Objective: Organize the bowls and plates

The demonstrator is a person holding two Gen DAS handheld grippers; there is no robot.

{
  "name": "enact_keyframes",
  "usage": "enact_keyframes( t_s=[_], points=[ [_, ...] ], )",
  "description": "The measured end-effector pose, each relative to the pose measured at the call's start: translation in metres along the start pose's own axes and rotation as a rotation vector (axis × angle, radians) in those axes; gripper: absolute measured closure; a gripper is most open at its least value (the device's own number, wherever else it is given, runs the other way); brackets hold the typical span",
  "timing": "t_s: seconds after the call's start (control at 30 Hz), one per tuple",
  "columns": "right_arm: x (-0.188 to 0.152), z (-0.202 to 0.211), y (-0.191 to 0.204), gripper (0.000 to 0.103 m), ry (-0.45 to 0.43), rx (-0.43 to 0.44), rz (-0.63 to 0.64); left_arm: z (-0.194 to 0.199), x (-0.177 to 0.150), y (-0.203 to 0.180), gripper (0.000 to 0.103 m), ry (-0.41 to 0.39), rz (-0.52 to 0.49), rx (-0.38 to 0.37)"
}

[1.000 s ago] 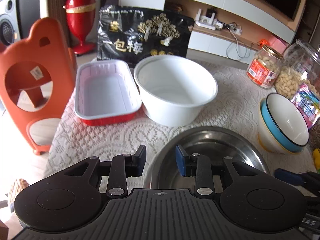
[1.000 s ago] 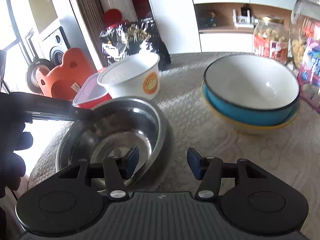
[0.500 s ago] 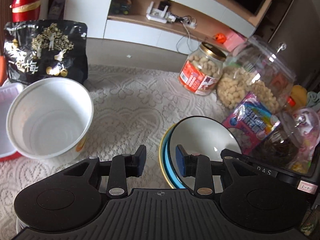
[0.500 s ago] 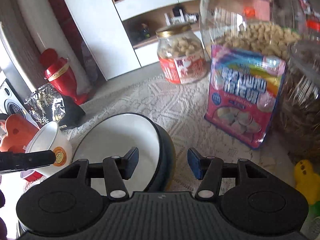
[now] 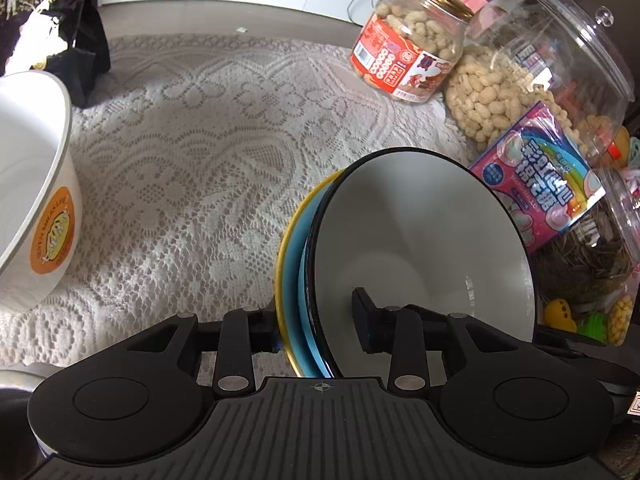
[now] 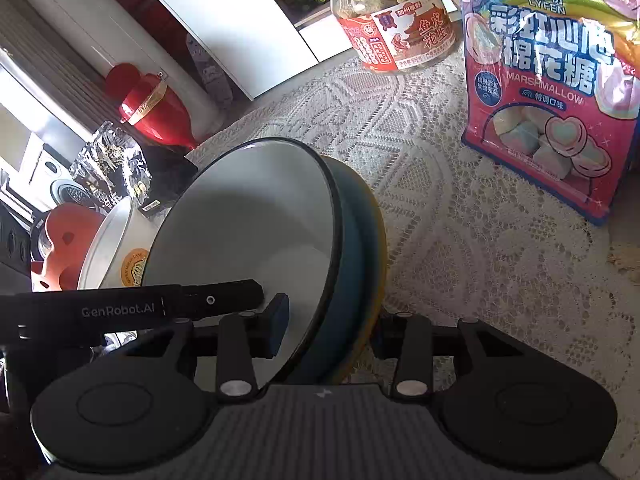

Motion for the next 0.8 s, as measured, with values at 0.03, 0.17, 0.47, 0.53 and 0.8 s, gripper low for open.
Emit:
enact_keyframes(
  t_s=[0.03,0.17,0.47,0.53,0.8],
  points=[
    [-0.002,0.002,0.001,0.063,-0.004,-0.011,0.009,0.001,-0.003,-0.001,0.067,0.007,-0.005,0.003],
    [-0.02,0.012,0.003,0.063,0.004,-0.038,0.02,0.008,-0.029,-0.008,0.067,0.055,-0.028,-0.001],
    [-0.067,0.031,-0.001,0.062,0.044,-0.047,0.041,0.021,-0.081,-0.03,0.067,0.078,-0.171,0.015],
    [-0.067,0.038,-0.001,0.061,0.026,-0.069,0.04,0.027,-0.08,-0.028,0.065,0.074,-0.149,-0.019],
    [-0.033,0.099,0.019,0.056,-0.15,-0.284,0.131,0.106,-0.053,0.011,0.065,-0.122,-0.038,-0.151]
  ],
)
Point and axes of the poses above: each gripper's, at about its wrist camera, not at the fingertips, and z roughly against the way its jaws point, y to its left, x to its top, the point moved 10 cm from there along -z, roughly the way its jaws point, and after that the axes turned 13 degrees about y, right-handed, at the moved point
